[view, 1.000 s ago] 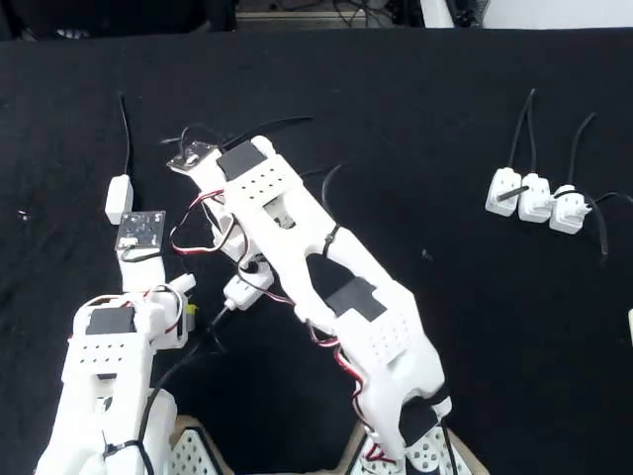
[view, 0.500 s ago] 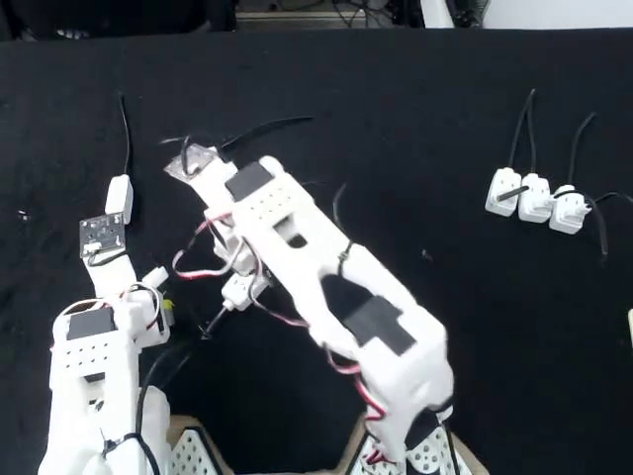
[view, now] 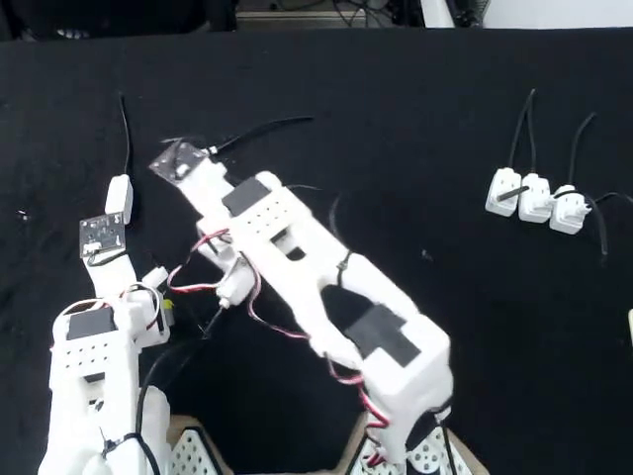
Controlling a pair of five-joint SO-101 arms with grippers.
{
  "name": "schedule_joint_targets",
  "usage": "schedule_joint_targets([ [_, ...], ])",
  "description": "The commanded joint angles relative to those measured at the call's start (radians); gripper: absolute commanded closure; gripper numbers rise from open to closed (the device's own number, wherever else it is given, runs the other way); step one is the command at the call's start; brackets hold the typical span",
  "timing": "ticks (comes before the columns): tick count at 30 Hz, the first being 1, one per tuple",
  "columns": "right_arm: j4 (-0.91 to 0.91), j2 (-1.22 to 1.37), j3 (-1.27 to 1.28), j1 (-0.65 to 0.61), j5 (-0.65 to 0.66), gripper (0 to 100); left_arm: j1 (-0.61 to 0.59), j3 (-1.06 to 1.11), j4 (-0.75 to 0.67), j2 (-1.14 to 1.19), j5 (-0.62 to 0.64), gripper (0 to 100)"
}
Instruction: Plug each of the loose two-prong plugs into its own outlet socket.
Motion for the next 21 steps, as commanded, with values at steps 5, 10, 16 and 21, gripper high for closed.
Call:
schedule_joint_targets([
  [5,0.143,0.102,-0.022,-0.066,0.017,98.8,-0.008,-0.047,0.006,-0.017,0.009,82],
  [10,0.164,-0.010,0.024,-0.037,0.017,98.8,-0.008,-0.047,0.006,-0.017,0.009,82],
  [16,0.163,-0.288,0.225,0.003,0.017,98.8,-0.008,-0.047,0.006,-0.017,0.009,82],
  [21,0.155,-0.538,0.429,0.029,0.009,98.8,-0.005,-0.047,0.005,-0.017,0.009,82],
])
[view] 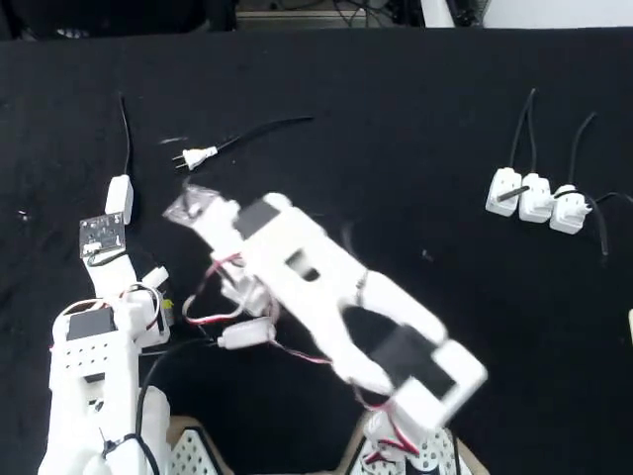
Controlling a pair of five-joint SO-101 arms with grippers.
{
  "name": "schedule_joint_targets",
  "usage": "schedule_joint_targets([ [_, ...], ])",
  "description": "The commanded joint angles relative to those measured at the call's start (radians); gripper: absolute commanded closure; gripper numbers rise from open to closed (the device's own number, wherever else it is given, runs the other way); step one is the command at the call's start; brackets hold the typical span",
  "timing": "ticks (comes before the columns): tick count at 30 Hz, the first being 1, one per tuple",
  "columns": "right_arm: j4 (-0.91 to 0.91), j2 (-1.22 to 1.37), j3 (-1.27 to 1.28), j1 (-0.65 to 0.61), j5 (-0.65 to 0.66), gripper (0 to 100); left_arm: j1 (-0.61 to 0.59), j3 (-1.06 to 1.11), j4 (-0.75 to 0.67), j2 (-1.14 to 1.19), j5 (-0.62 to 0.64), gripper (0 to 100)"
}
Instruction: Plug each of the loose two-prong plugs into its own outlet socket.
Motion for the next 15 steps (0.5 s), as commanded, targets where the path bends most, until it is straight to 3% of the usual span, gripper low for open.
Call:
schedule_joint_targets([
  [1,-0.015,-0.208,0.110,0.025,0.000,98.8,-0.002,-0.047,0.005,-0.017,0.009,82],
  [9,-0.147,-0.435,0.282,0.017,-0.018,98.8,-0.007,-0.047,0.005,-0.017,0.009,82],
  [15,-0.235,-0.453,0.412,-0.083,0.002,98.8,-0.007,-0.047,0.002,-0.017,0.009,82],
])
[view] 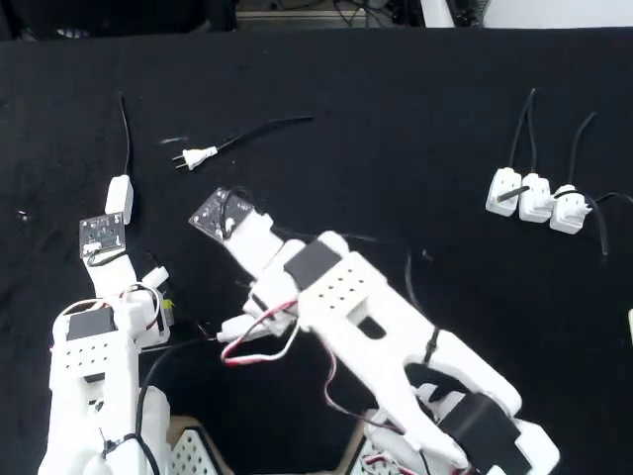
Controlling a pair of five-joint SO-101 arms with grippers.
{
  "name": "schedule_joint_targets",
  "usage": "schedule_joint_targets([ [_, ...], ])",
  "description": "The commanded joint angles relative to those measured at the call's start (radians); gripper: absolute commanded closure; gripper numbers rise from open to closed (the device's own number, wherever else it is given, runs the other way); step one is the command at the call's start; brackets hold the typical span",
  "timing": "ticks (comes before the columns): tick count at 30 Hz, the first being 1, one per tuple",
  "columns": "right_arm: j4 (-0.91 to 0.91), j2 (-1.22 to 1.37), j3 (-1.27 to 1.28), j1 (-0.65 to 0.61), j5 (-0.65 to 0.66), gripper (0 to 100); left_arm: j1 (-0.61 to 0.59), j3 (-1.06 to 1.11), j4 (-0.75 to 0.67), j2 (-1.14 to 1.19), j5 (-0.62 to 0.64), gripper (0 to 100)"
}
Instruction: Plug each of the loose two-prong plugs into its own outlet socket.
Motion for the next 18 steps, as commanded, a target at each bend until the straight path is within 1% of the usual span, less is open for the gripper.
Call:
schedule_joint_targets([
  [1,-0.071,-0.058,0.062,-0.074,0.012,98.8,-0.007,-0.047,0.002,-0.017,0.009,82],
  [3,-0.120,-0.056,0.107,-0.103,0.012,98.8,-0.007,-0.047,0.002,-0.017,0.009,82],
  [6,-0.187,-0.051,0.156,-0.114,0.011,98.8,-0.007,-0.047,0.002,-0.017,0.009,82],
  [8,-0.232,-0.051,0.174,-0.107,0.005,98.8,-0.007,-0.047,0.002,-0.017,0.009,82],
  [12,-0.310,-0.051,0.197,-0.046,0.003,98.8,-0.007,-0.045,0.002,-0.017,0.009,82],
  [15,-0.302,-0.056,0.213,-0.028,0.003,98.8,0.001,-0.045,0.002,-0.017,0.008,82],
  [18,-0.242,-0.082,0.188,-0.029,0.002,98.8,0.001,-0.047,-0.002,-0.017,0.008,82],
])
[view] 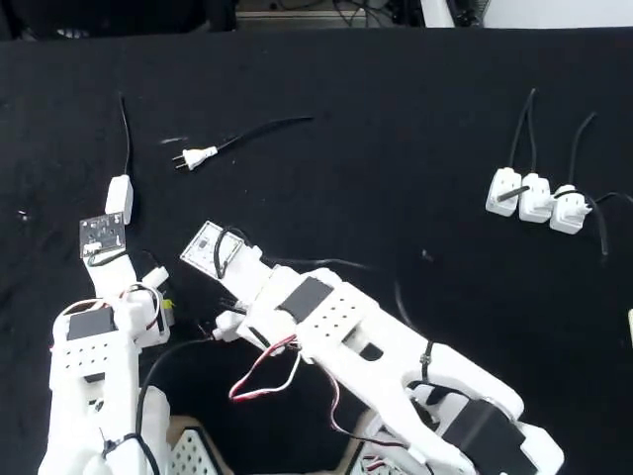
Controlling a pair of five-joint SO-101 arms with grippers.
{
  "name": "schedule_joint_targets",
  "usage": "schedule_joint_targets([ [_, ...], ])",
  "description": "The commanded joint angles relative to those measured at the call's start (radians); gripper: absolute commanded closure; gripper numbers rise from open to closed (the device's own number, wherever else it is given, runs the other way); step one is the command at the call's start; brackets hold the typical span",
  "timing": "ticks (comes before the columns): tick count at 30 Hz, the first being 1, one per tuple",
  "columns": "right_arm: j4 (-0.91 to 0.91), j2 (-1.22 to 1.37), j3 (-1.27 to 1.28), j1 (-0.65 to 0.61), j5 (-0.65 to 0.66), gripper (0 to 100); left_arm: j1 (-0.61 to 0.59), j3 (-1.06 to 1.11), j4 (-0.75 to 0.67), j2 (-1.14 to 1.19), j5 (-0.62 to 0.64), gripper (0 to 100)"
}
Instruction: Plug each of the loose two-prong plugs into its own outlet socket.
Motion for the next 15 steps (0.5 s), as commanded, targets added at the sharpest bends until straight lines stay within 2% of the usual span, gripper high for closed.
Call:
schedule_joint_targets([
  [1,0.044,-0.062,-0.039,0.020,-0.020,98.8,0.001,-0.051,-0.002,-0.017,0.008,82],
  [6,0.044,-0.122,-0.114,0.018,-0.068,98.8,-0.004,-0.053,0.000,-0.017,0.009,82],
  [15,-0.037,-0.042,-0.159,-0.017,-0.124,98.8,-0.005,-0.053,0.000,-0.017,0.009,82],
])
